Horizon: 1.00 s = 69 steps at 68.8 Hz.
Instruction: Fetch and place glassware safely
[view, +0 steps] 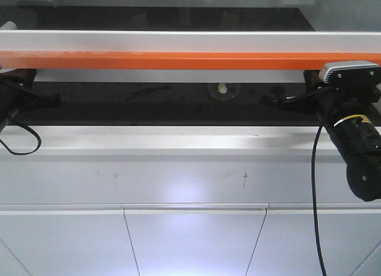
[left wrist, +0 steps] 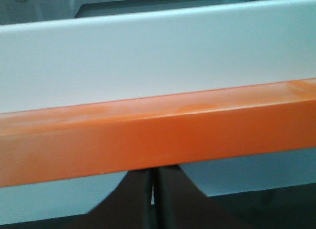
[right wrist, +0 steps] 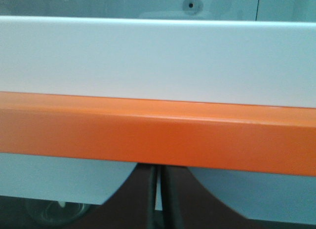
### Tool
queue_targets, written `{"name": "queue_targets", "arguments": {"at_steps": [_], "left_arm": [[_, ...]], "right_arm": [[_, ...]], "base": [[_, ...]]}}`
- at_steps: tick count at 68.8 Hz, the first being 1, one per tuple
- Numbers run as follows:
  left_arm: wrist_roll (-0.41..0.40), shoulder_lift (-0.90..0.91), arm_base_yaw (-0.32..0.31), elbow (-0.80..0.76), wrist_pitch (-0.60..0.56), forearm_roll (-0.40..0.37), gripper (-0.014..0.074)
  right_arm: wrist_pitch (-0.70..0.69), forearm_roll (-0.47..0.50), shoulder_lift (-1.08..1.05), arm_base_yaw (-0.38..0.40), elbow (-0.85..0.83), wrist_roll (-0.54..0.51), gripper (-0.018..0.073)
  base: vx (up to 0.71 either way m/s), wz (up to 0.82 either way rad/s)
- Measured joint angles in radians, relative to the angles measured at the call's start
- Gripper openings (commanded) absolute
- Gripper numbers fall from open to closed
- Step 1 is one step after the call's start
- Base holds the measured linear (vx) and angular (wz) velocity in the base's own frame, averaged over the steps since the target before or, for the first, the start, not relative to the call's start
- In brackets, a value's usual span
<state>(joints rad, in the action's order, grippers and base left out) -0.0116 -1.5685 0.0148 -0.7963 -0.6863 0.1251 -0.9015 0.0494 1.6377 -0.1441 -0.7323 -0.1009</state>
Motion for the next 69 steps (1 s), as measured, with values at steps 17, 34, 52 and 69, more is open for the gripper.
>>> {"name": "queue_targets", "arguments": {"at_steps": [17, 34, 52, 69], "left_arm": [[-0.002, 0.038, 0.0, -0.073, 0.064, 0.0, -0.0001], [-0.005, 0.047, 0.0, -0.125, -0.006, 0.002, -0.0001], [-0.004, 0.051, 0.0, -0.151, -0.073, -0.003, -0.0001], [-0.004, 0.058, 0.0, -0.151, -0.067, -0.004, -0.0001]], "right_arm": [[0.056, -0.01, -0.04, 0.0, -0.071, -0.003, -0.0001], [0.027, -0.027, -0.061, 0.0, -0.126, -0.006, -0.0001], [0.008, -0.041, -0.073, 0.0, -0.134, -0.008, -0.0001], [0.009, -0.049, -0.077, 0.0, -0.134, -0.008, -0.0001]], "base": [[-0.01, -0.01], [-0.02, 0.01], [0.0, 0.0], [0.0, 0.0]]}}
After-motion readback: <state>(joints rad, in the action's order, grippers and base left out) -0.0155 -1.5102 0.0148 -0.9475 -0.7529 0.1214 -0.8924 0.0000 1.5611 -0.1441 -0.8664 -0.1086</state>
